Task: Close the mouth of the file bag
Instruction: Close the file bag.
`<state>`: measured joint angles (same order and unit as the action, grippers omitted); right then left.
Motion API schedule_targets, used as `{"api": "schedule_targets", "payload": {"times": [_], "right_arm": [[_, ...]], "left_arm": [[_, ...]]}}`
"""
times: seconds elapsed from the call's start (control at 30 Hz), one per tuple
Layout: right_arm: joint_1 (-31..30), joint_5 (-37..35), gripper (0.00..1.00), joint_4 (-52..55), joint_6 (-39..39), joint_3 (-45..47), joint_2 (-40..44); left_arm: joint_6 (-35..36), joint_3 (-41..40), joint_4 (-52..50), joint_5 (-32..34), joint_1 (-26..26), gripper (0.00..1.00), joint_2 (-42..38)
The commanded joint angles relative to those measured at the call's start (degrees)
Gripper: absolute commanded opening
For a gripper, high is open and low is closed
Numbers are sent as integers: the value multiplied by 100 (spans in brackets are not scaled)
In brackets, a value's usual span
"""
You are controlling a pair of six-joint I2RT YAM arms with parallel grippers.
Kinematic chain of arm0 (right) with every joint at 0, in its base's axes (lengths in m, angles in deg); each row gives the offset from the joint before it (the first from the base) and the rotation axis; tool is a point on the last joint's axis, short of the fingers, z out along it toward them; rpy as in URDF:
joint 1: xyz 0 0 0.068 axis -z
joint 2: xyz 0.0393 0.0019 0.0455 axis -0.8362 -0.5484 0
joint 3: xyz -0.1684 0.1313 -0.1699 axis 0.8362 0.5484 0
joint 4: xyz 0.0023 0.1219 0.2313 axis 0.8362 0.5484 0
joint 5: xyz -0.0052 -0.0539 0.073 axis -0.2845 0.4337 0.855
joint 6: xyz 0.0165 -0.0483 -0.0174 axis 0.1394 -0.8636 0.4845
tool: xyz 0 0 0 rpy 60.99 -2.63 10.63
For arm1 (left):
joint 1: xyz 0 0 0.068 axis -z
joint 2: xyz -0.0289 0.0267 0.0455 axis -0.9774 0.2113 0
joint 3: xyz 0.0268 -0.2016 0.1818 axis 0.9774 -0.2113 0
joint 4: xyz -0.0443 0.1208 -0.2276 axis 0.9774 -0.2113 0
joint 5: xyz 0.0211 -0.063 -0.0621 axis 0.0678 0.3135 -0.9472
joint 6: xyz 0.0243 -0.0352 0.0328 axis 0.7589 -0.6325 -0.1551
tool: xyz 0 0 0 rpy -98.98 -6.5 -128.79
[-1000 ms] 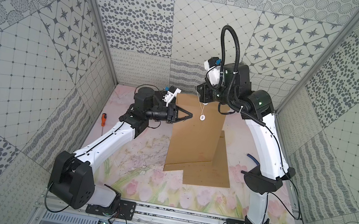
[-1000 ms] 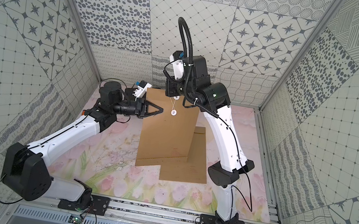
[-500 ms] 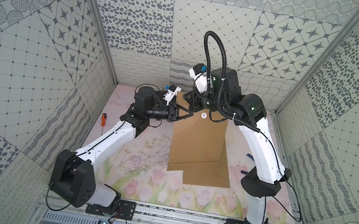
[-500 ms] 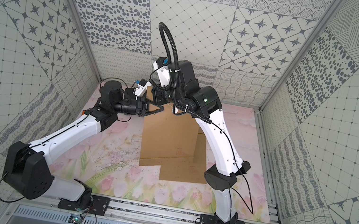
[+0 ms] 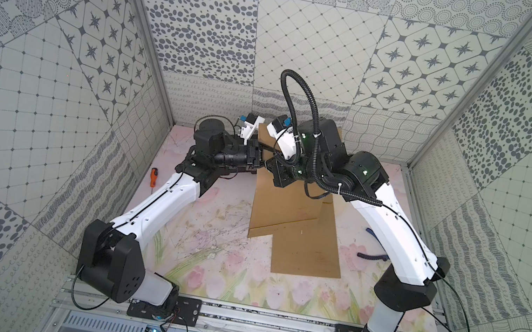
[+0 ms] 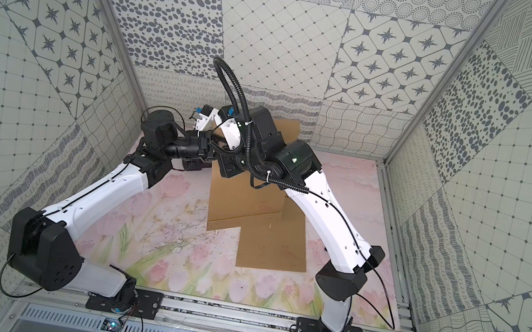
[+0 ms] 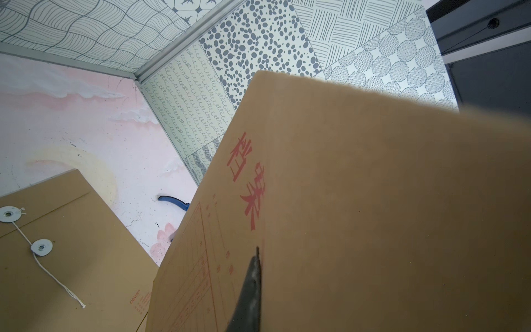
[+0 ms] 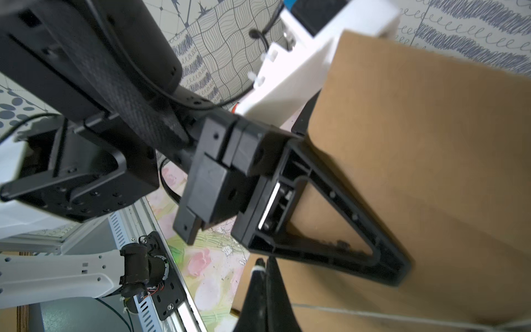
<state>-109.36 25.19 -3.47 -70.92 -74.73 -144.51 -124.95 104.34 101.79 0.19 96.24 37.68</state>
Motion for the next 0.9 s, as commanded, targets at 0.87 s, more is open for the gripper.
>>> {"api": "schedule_targets", "payload": {"times": [0.87], "right_arm": [[1063,834,0,-3718,892,4345,2234]], "left_arm": [[258,1234,-46,-29,-244,0,-30]]}}
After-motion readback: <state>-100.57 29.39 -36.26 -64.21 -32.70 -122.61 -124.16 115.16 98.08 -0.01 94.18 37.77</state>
